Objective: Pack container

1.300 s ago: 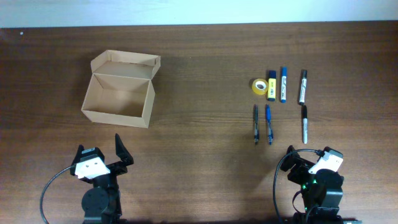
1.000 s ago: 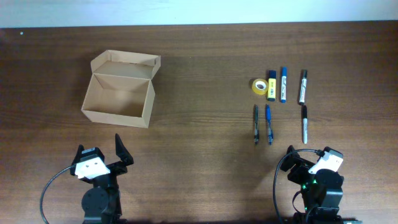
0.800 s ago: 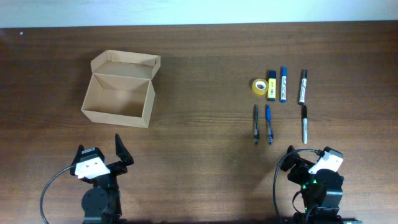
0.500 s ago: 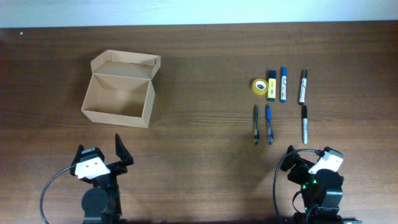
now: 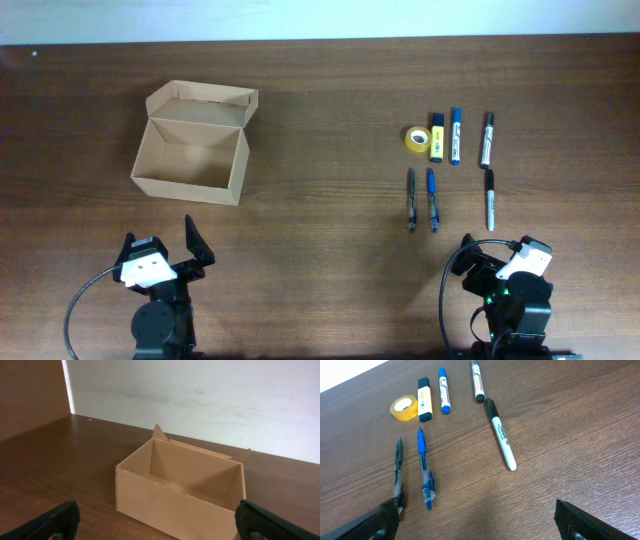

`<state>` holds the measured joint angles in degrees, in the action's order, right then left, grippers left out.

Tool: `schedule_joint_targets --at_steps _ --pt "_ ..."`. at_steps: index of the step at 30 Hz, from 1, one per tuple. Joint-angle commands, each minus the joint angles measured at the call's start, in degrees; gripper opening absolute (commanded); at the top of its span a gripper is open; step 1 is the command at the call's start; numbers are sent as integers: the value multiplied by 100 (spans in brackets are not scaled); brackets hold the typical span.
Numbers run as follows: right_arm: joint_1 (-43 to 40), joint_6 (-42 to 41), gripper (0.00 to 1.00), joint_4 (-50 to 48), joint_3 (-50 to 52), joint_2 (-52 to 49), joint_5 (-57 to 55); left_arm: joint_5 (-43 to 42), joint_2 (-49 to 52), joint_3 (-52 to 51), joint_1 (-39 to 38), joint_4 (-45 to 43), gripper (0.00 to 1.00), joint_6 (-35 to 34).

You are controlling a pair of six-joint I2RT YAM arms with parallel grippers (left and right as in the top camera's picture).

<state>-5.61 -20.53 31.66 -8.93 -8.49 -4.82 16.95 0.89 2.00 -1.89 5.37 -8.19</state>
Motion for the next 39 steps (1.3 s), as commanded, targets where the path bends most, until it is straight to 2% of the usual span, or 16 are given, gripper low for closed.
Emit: schedule_joint_targets --at_steps 1,24,26,28,29,31,33,35,39 --pt "-48 11 99 0 46 57 11 -20 -59 -46 28 7 100 52" --pt "-48 11 99 0 46 57 11 -24 -59 -46 31 -61 100 50" --pt "-48 11 99 2 46 59 11 -275 -59 -46 28 -33 100 48" --pt "-48 11 99 0 46 57 11 -1113 -59 -22 28 -168 100 50" --pt "-48 11 99 2 46 57 11 -1574 -59 57 28 -179 100 48" --pt "-48 11 99 2 46 57 11 -1956 -31 326 28 -7 100 -20" --pt "-48 11 99 2 46 59 11 -1928 85 807 31 337 100 -358" --pt "-48 11 99 0 46 57 11 -1777 332 1381 28 802 100 -402" --pt "-46 11 99 0 46 59 11 -1397 1471 2861 31 2085 100 -387"
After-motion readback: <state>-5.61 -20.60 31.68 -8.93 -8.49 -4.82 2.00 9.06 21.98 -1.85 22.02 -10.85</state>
